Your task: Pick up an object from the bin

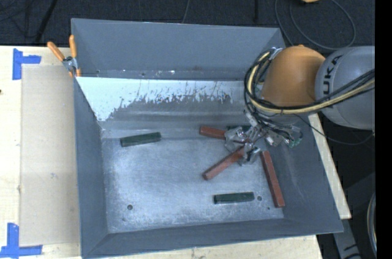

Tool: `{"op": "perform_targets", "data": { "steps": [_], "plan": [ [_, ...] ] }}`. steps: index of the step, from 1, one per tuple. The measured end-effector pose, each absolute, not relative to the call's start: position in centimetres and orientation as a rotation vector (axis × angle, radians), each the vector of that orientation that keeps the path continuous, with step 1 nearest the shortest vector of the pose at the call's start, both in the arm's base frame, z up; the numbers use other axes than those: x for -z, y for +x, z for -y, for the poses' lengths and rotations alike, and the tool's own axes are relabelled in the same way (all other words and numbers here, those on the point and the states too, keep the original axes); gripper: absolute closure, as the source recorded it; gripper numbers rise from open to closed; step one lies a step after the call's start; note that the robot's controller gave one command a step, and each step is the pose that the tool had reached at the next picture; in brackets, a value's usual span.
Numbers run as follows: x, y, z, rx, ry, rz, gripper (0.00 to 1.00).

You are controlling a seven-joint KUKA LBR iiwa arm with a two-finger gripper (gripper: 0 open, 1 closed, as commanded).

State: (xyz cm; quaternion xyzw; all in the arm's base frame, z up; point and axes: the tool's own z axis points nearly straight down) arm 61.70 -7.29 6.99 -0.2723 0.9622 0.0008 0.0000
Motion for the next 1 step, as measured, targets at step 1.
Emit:
{"op": "perform_targets", "data": {
  "steps": [1],
  "plan": [
    [-20.21,59.37,8.48,-0.001,-0.87,-3.017,1.0]
  ]
}}
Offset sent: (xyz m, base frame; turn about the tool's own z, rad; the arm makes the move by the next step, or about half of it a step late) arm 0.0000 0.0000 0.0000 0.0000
